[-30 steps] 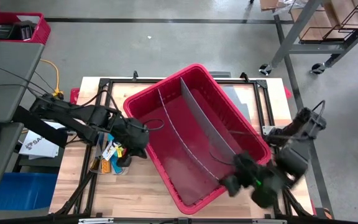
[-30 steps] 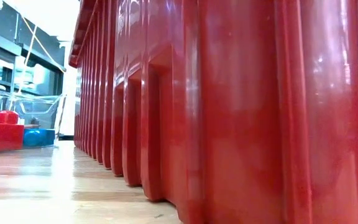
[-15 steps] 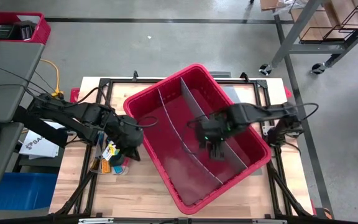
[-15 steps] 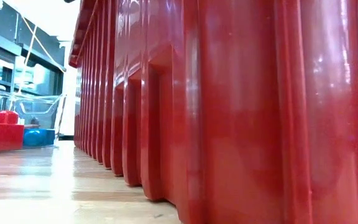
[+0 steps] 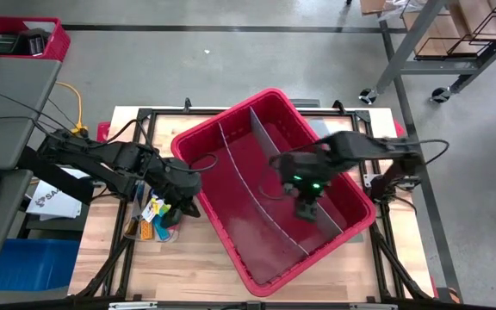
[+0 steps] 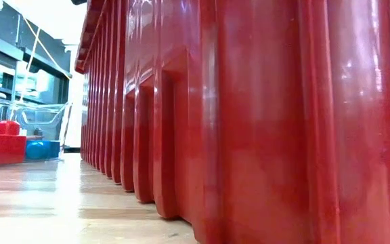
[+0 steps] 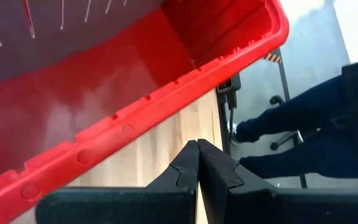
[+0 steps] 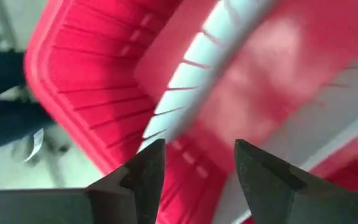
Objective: Sort Items/Unsort Items
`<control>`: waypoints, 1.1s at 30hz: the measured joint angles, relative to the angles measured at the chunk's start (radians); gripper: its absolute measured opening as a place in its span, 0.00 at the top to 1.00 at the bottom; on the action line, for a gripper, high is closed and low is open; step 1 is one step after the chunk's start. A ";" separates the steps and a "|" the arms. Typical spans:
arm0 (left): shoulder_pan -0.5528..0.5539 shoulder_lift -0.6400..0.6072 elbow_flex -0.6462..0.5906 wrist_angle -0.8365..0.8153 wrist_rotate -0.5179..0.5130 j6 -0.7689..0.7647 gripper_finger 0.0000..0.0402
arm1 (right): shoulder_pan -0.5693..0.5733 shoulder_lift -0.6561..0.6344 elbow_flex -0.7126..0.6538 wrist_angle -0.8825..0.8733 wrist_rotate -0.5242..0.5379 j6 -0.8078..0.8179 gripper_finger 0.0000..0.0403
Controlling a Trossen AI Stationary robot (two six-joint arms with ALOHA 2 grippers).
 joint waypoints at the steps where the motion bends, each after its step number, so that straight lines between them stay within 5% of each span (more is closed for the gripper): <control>1: 0.000 0.000 0.000 -0.002 0.000 0.000 1.00 | 0.010 -0.037 -0.017 -0.007 0.046 0.051 0.55; 5: 0.000 0.000 0.000 -0.003 0.000 0.008 1.00 | 0.011 -0.170 -0.052 0.029 0.173 0.254 0.55; 9: 0.001 0.000 0.000 0.001 0.001 -0.004 1.00 | 0.084 -0.211 -0.070 0.352 0.203 0.340 0.56; 21: 0.023 -0.006 0.000 -0.006 0.148 0.049 1.00 | 0.405 -0.019 -0.071 0.937 0.417 0.752 0.56; 29: 0.044 -0.006 0.000 -0.005 0.189 0.120 1.00 | 0.716 0.036 -0.073 0.644 0.655 1.557 0.56; 33: 0.050 -0.005 0.000 -0.005 0.187 0.172 1.00 | 0.823 0.043 -0.070 0.619 0.585 1.718 0.56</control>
